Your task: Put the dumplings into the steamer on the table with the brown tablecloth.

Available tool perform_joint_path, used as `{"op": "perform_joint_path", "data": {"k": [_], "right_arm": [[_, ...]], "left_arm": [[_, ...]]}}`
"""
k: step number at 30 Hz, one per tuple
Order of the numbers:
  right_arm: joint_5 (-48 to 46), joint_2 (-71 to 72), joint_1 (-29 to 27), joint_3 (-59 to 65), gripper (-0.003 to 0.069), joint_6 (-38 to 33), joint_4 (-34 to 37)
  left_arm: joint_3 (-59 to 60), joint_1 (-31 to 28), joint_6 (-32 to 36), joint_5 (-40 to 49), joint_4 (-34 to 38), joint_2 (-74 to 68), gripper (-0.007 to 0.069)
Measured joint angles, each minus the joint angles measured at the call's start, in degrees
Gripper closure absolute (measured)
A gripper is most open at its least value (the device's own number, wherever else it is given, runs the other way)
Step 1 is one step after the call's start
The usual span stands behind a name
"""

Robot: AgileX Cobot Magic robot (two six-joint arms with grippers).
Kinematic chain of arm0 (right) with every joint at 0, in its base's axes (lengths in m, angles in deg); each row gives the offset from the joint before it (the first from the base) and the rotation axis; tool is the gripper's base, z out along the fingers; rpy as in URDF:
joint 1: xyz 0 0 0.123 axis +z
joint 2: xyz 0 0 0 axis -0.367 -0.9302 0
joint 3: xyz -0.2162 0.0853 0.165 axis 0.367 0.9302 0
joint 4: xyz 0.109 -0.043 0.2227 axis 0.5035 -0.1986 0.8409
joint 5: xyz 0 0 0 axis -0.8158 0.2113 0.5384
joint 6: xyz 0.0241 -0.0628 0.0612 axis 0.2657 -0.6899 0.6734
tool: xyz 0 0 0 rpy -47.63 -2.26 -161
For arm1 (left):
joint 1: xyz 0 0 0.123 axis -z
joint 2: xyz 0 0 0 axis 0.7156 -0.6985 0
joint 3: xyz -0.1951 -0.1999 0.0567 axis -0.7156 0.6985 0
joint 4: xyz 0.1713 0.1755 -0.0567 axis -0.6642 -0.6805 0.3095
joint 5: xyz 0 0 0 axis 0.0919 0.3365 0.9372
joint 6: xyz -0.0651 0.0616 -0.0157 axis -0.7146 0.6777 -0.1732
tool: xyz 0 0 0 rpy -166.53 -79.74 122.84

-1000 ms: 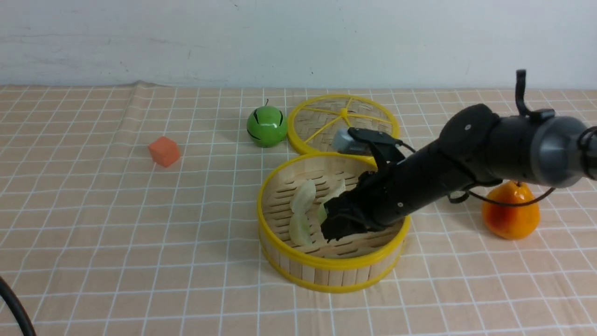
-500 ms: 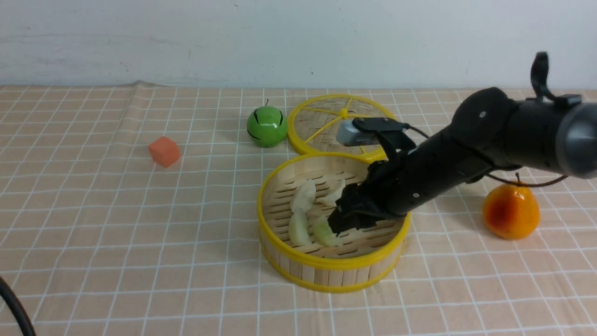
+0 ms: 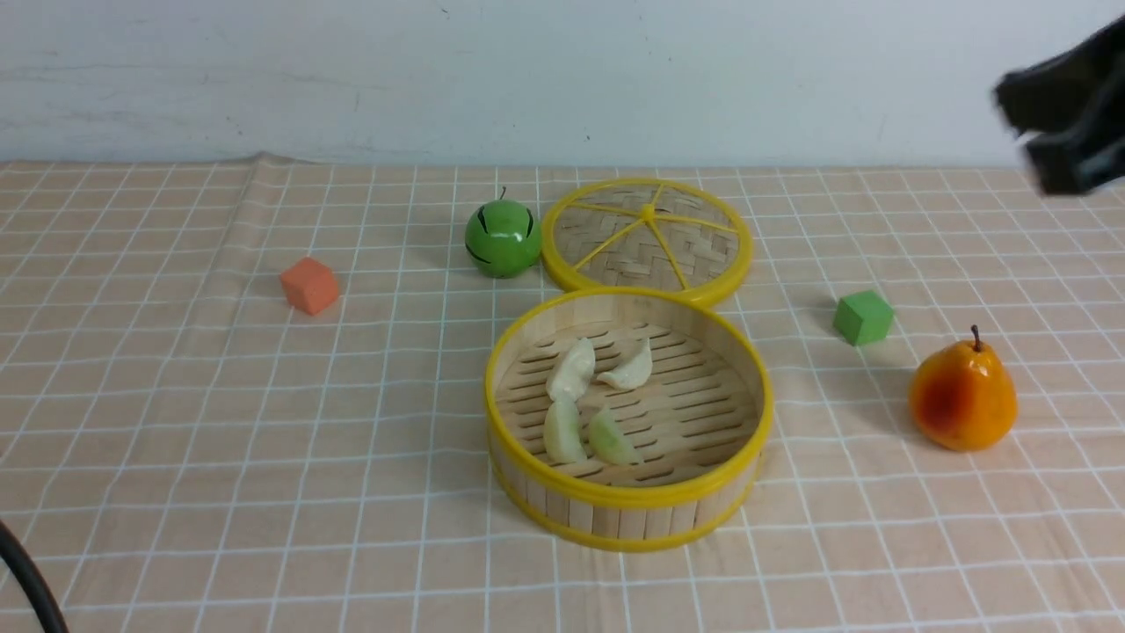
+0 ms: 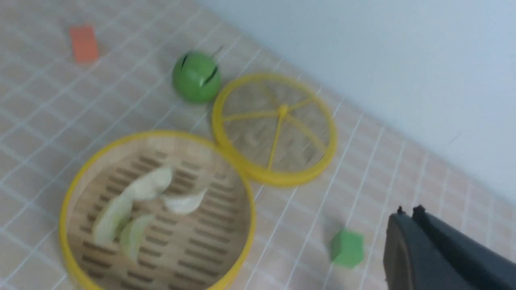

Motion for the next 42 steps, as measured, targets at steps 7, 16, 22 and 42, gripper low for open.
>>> {"op": "perform_joint_path", "data": {"k": [7,16,22,42], "right_arm": [[24.5,20.5,0.0,23.2,0.0677,0.2,-1.5],[52.0,33.7,0.0,57.2,0.0671,0.4,-1.5],[55.2,34.1,0.0,71.2,0.0665,1.2,-1.1],[29.8,53.6,-15.1,74.2,0.0655,3.0,14.7]], "left_arm": [[0.0,0.0,0.0,0.0,0.0,0.0,0.0386],[0.0,0.0,0.0,0.0,0.0,0.0,0.0386],[0.0,0.0,0.0,0.0,0.0,0.0,0.0386],[0.0,0.0,0.0,0.4,0.0,-0.1,0.0386]]}}
